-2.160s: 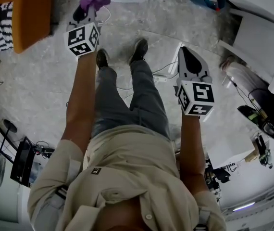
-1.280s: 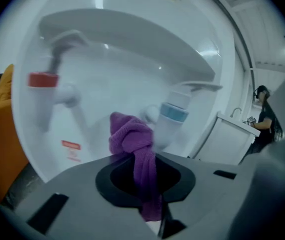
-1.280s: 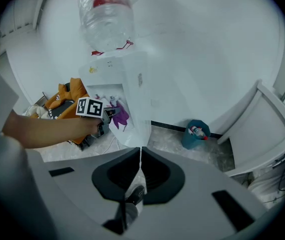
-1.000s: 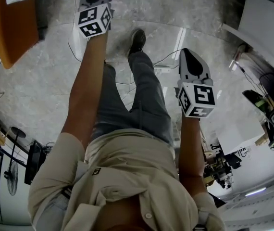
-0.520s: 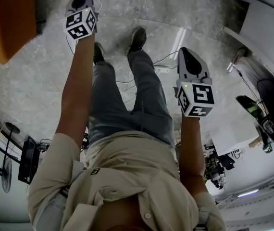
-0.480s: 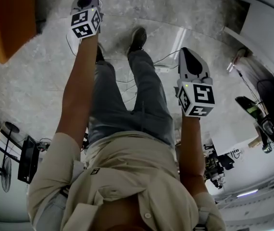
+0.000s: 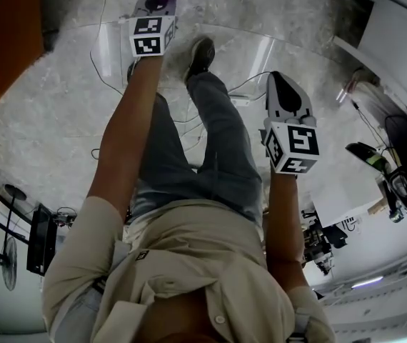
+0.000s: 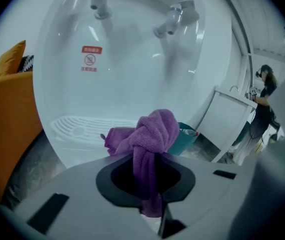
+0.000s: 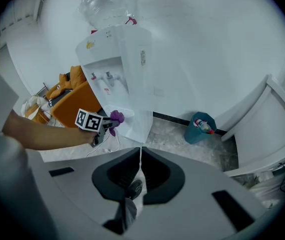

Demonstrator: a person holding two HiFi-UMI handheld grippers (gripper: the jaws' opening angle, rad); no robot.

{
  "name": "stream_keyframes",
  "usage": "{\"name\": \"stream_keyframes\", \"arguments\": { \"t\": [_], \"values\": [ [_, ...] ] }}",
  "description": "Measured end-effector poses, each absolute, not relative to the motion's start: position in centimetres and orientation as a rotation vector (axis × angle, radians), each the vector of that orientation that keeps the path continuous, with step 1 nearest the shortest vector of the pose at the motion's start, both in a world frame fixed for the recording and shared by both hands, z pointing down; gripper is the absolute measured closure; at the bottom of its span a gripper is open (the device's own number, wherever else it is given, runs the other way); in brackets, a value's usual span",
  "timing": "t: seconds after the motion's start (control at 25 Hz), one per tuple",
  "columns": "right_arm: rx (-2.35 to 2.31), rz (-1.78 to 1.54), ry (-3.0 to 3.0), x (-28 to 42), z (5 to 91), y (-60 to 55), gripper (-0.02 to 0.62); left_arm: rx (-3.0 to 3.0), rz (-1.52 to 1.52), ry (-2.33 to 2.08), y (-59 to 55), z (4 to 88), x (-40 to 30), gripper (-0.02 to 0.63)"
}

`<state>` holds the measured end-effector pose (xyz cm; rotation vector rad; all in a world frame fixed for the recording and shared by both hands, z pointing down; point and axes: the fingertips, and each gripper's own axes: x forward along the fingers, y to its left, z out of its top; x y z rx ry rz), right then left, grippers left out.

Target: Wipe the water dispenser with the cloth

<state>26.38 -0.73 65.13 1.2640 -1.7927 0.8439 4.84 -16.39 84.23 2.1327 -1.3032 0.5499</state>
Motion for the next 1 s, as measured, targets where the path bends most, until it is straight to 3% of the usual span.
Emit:
{"name": "stream_keyframes", "arguments": {
  "t": [0.4, 0.56, 0.84, 1.0],
  "values": [
    [1.318, 0.819, -1.768, 28.9, 70.3, -1.0, 0.569, 1.871, 0.534, -1.740, -17.9, 89.1, -12.8, 0.548],
    [1.355, 0.808, -1.755, 29.3, 71.8, -1.4, 0.569, 1.999, 0.483, -1.612, -19.6, 90.3, -7.5, 0.548],
    [1.392, 0.801, -1.723, 30.5, 72.3, -1.1, 0.569, 2.172, 0.436, -1.233, -18.3, 91.6, 9.6, 0.548],
    [1.403, 0.817, -1.719, 31.3, 71.3, -0.7, 0.569, 2.237, 0.455, -1.191, -16.4, 89.2, 12.5, 0.548]
  ]
}}
